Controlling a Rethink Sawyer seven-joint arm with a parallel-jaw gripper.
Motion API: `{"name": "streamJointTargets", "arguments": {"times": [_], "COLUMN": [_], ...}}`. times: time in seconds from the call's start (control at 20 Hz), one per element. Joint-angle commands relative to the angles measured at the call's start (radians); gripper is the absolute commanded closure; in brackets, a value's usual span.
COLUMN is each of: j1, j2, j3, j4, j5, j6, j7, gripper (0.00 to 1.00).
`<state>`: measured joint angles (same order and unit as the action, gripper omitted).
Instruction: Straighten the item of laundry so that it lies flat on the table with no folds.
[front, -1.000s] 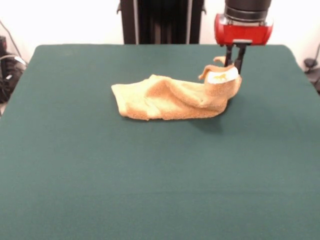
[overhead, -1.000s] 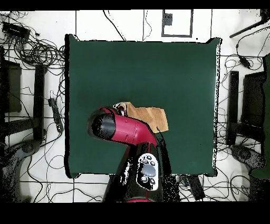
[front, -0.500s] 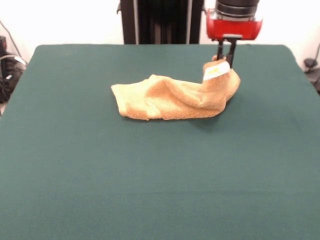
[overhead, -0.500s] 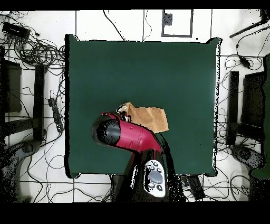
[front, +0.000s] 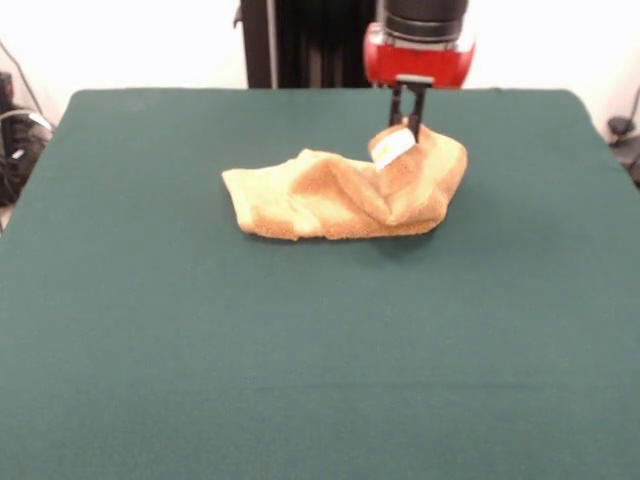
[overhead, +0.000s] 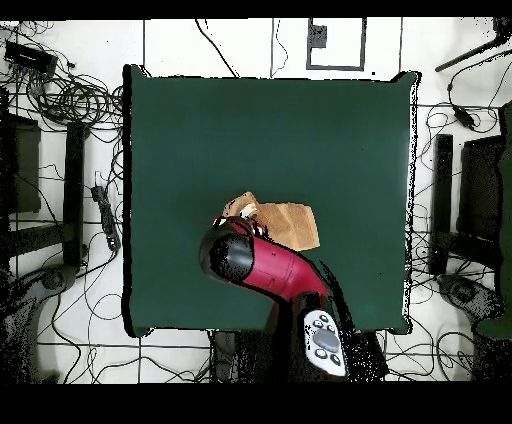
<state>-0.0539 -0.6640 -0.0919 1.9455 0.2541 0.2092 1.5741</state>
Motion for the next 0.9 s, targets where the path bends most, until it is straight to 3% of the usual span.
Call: {"name": "streamJointTargets", "arguments": {"times": [0.05, 0.15, 0.7, 0.9], "j1": [-0.074, -0.094, -0.06, -0.05], "j2": [0.072, 0.083, 0.106, 0.088], "j3": [0.187, 0.195, 0.03, 0.018], "j4": [0.101, 0.088, -0.043, -0.083], "j5": [0.017, 0.003, -0.075, -0.065], "j6": [-0.11, -0.112, 0.045, 0.108], "j7": [0.23, 0.209, 0.092, 0.114], "gripper": [1.0, 1.0, 1.0, 1.0]}}
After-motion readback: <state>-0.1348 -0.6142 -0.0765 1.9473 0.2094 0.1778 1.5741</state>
